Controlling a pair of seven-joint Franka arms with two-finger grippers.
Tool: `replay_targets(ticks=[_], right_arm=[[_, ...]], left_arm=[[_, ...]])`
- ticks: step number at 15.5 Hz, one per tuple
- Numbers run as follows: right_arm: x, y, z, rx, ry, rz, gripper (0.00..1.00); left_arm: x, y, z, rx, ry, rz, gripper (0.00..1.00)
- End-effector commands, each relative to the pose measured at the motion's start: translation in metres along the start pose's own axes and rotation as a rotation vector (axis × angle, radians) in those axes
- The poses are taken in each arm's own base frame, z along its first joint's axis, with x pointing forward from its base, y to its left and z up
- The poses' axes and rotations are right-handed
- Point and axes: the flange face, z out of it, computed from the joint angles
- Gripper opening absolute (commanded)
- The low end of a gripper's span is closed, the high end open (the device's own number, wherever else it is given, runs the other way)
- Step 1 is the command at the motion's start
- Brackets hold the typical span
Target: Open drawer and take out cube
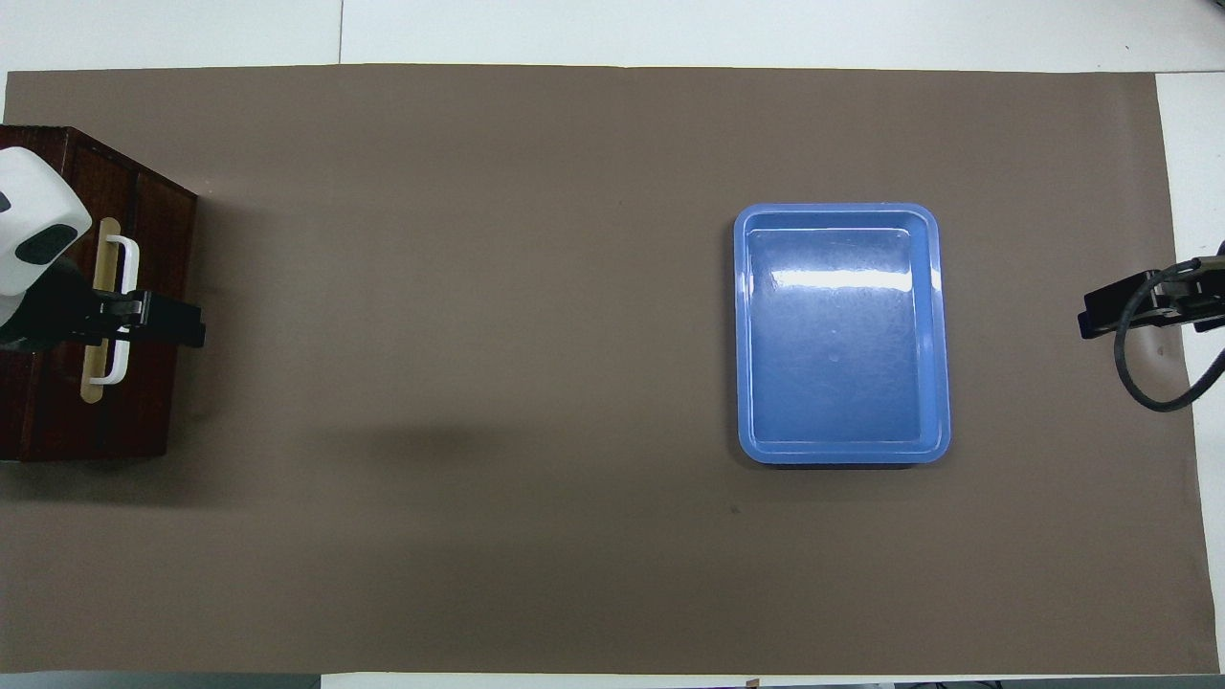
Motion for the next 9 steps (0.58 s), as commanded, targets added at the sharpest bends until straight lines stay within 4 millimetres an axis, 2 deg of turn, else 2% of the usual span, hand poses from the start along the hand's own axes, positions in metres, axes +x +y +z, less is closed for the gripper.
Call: replay_targets(ticks=[1, 5, 7, 9], right_arm=[[-0.005, 0.0, -0.001, -0.001, -0.003, -0.021, 1.0], [-0.005, 0.0, -0.001, -0.001, -0.003, -0.02, 1.0], [-0.005, 0.0, -0.001, -0.001, -0.003, -0.021, 1.0], [-0.004, -0.001, -0.001, -0.002, 0.003, -0.023, 1.0]], left_arm=[[-0.003, 0.008, 0.015, 0.106, 0.041, 0.055, 1.0], [0.007, 0.008, 0.024, 0.195, 0.051, 0.089, 1.0], [0.015, 0.012, 0.04, 0.256, 0.035, 0.124, 1.0], [0.02, 0.012, 0.065, 0.322, 0.038, 0.145, 1.0]])
